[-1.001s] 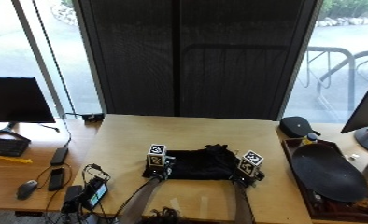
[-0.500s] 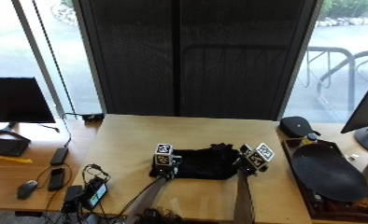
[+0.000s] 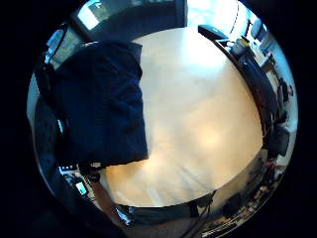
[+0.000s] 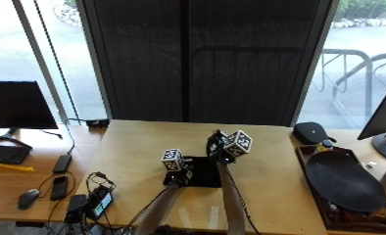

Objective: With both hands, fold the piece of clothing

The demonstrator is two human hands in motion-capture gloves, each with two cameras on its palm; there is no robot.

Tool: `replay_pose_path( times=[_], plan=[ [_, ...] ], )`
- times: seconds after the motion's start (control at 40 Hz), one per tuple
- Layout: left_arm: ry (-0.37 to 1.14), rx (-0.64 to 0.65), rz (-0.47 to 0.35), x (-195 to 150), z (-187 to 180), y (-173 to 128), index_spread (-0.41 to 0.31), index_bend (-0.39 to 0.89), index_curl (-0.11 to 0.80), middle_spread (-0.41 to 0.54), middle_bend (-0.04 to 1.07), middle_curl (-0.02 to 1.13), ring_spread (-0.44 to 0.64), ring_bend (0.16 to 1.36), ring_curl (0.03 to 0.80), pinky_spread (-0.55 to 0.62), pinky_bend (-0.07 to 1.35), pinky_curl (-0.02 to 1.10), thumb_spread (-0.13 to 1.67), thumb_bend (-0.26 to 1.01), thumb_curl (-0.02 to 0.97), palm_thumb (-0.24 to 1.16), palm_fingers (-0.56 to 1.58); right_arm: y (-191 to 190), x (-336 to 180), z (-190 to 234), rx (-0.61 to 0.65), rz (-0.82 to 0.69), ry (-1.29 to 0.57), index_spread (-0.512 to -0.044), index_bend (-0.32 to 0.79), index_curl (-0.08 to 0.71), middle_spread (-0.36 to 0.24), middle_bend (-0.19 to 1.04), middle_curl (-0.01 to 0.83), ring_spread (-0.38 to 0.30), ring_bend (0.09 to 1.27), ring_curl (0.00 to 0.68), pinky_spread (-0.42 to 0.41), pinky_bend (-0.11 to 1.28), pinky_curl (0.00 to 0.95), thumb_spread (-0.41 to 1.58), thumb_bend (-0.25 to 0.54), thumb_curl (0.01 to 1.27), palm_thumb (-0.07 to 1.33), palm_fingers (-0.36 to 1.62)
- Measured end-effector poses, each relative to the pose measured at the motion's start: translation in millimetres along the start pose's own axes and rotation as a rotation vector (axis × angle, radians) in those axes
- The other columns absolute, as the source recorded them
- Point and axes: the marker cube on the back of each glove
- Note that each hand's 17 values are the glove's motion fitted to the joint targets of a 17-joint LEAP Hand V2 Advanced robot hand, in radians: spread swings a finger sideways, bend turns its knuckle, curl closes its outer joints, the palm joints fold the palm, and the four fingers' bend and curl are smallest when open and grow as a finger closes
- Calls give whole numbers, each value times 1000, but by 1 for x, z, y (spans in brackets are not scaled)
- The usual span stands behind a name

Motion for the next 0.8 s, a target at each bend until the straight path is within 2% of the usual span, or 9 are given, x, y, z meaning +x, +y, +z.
replay_pose_path(
  times=[0.05, 0.15, 0.25, 0.3, 0.4, 0.53, 0.68, 0.8],
  plan=[
    [135, 38, 46, 3, -6, -3, -111, 194, 434, 51, 194, 363, 295, 424, 307, 397, 366, 310, 1517, -10, 195, 116, 380, -1, -14, 13, 2, -39, 12, -286, 29, 19, -268, 402, 490, -257, 853, 485, -376, 844, 376, 623, -29, 583, 1022, 985],
    [311, 113, -42, -16, -31, -3, -113, 171, 430, 41, 197, 369, 269, 455, 316, 397, 322, 300, 1514, -9, 191, 99, 419, 6, -43, 35, -9, -121, 40, -297, 21, 24, -255, 399, 492, -258, 832, 482, -378, 826, 371, 582, -31, 599, 1019, 1004],
    [539, 216, -13, -29, -78, 7, -117, 173, 427, 28, 225, 382, 218, 492, 324, 398, 255, 282, 1534, 7, 194, 115, 508, 34, -80, 46, -43, -203, 62, -301, 23, 29, -252, 377, 489, -257, 817, 482, -378, 812, 369, 556, -31, 613, 1018, 1015],
    [536, 283, -14, -38, -101, 12, -118, 165, 423, 19, 241, 388, 197, 499, 326, 397, 225, 275, 1545, 16, 197, 131, 540, 50, -97, 53, -55, -248, 69, -302, 21, 31, -251, 370, 489, -259, 811, 482, -378, 807, 369, 543, -32, 618, 1015, 1019],
    [471, 388, -32, -57, -141, 28, -120, 163, 421, -1, 260, 402, 168, 491, 332, 388, 190, 272, 1563, 36, 206, 169, 570, 60, -113, 94, -63, -325, 99, -311, 26, 36, -249, 351, 486, -258, 798, 481, -378, 794, 368, 527, -34, 627, 1010, 1031],
    [513, 436, -57, -72, -171, 42, -129, 161, 417, -13, 270, 418, 141, 480, 338, 384, 174, 268, 1575, 53, 214, 200, 582, 94, -135, 108, -66, -391, 110, -313, 36, 46, -247, 327, 483, -261, 777, 481, -379, 775, 367, 509, -35, 638, 1004, 1044],
    [513, 459, -72, -92, -175, 41, -133, 169, 418, -26, 269, 424, 127, 464, 336, 376, 166, 259, 1577, 64, 220, 221, 600, 122, -136, 137, -213, -423, 77, -316, 35, 54, -238, 291, 475, -263, 744, 476, -379, 772, 370, 516, -39, 643, 986, 1046],
    [432, 497, -80, -95, -178, 44, -134, 165, 416, -32, 264, 427, 121, 455, 335, 375, 168, 255, 1577, 70, 223, 229, 606, 136, -127, 154, -398, -412, -77, -317, 40, 65, -229, 242, 466, -264, 719, 475, -365, 771, 375, 578, -37, 637, 957, 1035]
  ],
)
